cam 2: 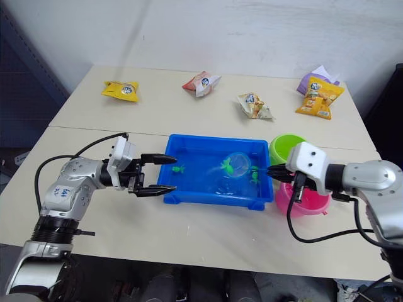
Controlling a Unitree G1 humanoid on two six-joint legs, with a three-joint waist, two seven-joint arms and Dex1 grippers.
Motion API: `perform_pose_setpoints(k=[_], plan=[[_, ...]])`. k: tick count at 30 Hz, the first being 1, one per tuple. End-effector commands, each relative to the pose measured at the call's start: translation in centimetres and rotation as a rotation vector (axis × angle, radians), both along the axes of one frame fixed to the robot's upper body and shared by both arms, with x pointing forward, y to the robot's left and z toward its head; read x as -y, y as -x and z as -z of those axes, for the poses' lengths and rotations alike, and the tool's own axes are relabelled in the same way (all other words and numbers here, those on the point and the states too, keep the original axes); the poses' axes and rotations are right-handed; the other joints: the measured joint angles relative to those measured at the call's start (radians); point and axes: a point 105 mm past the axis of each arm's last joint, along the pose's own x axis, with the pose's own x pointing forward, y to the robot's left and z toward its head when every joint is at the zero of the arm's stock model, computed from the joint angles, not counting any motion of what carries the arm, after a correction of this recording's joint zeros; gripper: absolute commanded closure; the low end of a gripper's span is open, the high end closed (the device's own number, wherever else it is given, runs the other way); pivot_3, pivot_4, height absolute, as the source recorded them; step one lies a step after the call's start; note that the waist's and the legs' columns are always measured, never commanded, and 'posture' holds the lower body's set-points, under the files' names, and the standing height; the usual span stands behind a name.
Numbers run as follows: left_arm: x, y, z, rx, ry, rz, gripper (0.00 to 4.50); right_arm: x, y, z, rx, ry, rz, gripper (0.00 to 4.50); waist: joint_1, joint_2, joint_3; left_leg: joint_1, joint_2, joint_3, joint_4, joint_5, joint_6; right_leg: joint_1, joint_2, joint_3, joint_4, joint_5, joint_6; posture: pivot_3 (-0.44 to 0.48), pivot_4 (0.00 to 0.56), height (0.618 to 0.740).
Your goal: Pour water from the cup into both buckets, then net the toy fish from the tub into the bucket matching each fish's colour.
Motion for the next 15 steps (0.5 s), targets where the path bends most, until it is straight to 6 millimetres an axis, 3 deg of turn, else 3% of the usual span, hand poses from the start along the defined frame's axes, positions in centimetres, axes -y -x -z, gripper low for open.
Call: perform_pose_setpoints(k=[1,4,6,8,15], plan=[[0.6,0.0,-3.3,0.063,0.108,0.002,0.02,1.7,1.2,-3.4,0.133,-0.078,0.097,4.5,0.004,0.0,0.0,-0.001,0.0,0.0,0.0,0.0,0.0,0.0,0.0,-0.001,0.0,0.0,0.0,0.0,0.15,0.738],[0.8,-0.2,-4.1,0.073,0.133,-0.003,0.02,3.4,1.7,-3.9,0.18,-0.083,0.186,4.5,0.003,0.0,0.0,-0.001,-0.001,0.0,0.001,0.0,0.0,0.0,0.0,-0.001,-0.001,0.001,0.001,0.0,0.15,0.738],[1.2,-0.7,-4.6,0.081,0.157,-0.016,0.02,5.6,2.0,-4.2,0.244,-0.046,0.27,4.5,0.0,0.0,0.0,0.0,-0.001,0.0,0.001,0.0,0.0,0.001,0.0,0.0,-0.001,0.001,0.001,0.0,0.15,0.738],[1.6,-1.0,-4.9,0.07,0.178,-0.019,0.02,7.6,2.3,-4.0,0.324,0.067,0.318,4.5,0.0,0.0,0.0,0.0,-0.001,0.0,0.0,0.0,0.0,0.001,0.0,0.0,-0.001,0.001,0.001,0.0,0.15,0.738],[2.2,-1.3,-4.7,0.05,0.167,0.002,0.02,11.0,1.0,-3.0,0.538,0.34,0.415,4.5,-0.005,0.0,0.0,0.002,-0.001,0.003,0.0,0.001,-0.001,0.0,0.001,0.002,0.001,0.001,0.001,0.0,0.15,0.738]])
